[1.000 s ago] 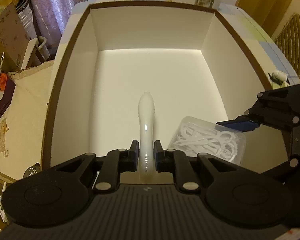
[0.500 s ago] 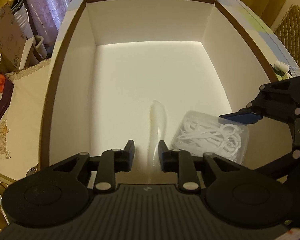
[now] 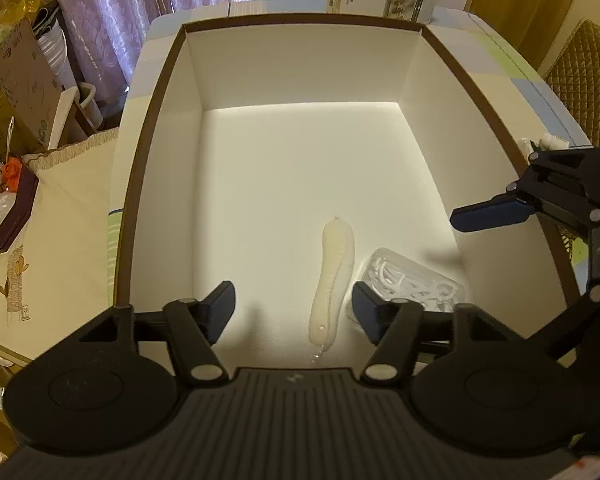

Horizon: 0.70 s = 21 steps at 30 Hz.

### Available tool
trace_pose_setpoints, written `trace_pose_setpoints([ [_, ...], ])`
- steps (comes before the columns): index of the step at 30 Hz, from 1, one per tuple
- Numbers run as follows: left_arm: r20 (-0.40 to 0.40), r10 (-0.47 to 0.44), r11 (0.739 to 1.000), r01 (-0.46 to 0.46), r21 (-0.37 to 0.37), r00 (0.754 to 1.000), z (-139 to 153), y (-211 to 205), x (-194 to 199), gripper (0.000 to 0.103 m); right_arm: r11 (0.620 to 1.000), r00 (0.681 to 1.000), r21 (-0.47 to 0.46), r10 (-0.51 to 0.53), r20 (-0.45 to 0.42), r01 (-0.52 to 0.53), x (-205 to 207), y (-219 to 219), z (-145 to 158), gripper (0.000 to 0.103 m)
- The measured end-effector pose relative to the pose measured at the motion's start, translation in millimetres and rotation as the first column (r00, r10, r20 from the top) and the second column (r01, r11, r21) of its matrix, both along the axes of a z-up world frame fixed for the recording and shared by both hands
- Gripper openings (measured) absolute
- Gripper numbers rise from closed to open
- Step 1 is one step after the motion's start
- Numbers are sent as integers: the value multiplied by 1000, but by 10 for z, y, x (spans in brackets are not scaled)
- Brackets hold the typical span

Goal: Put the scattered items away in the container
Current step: 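Open the left tool to drop the toothbrush while the right tool releases the floss box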

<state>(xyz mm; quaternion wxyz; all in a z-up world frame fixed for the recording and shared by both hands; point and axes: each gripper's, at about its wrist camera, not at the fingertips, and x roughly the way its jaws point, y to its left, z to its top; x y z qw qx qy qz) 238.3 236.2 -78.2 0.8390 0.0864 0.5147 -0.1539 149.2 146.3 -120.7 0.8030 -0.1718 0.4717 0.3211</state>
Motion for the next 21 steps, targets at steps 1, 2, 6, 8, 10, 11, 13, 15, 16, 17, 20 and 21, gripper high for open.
trace_pose_setpoints([
  [1,0,1,1000,-1,-2,1000,15,-10,-19,66,1000,1000,0,2,3,-2,-61,11,50,86],
  [2,2,1,1000,-1,-1,1000,34,-10,-34,68,1000,1000,0,2,7,-2,-78,6,63,88],
  [6,23,19,1000,-19,4,1000,106,9,-115,82,1000,999,20,2,34,-2,-162,-36,149,97],
  [8,28,31,1000,-30,-6,999,153,36,-166,87,1000,999,31,-4,51,2,-209,-62,216,101],
  [10,38,48,999,-48,-10,998,204,59,-209,91,999,998,42,-4,64,1,-253,-91,280,101],
  [11,41,54,998,-54,-12,998,226,63,-230,92,999,998,46,-4,70,1,-277,-104,313,101],
  [13,48,62,998,-61,-17,997,274,78,-271,92,999,997,50,-9,81,5,-323,-129,366,101],
  [15,58,67,998,-67,-14,996,318,85,-322,92,999,996,50,-14,83,10,-344,-145,398,101],
  [16,61,68,998,-67,-15,996,338,92,-341,93,999,996,51,-14,83,10,-358,-156,413,101],
  [17,64,70,997,-69,-16,996,356,93,-360,93,999,997,52,-13,82,9,-365,-167,425,101],
  [20,72,76,997,-75,-16,995,403,88,-410,93,999,997,53,-11,79,6,-384,-195,442,101],
  [21,74,78,997,-77,-15,994,413,85,-428,93,999,997,54,-12,81,7,-382,-194,441,101],
])
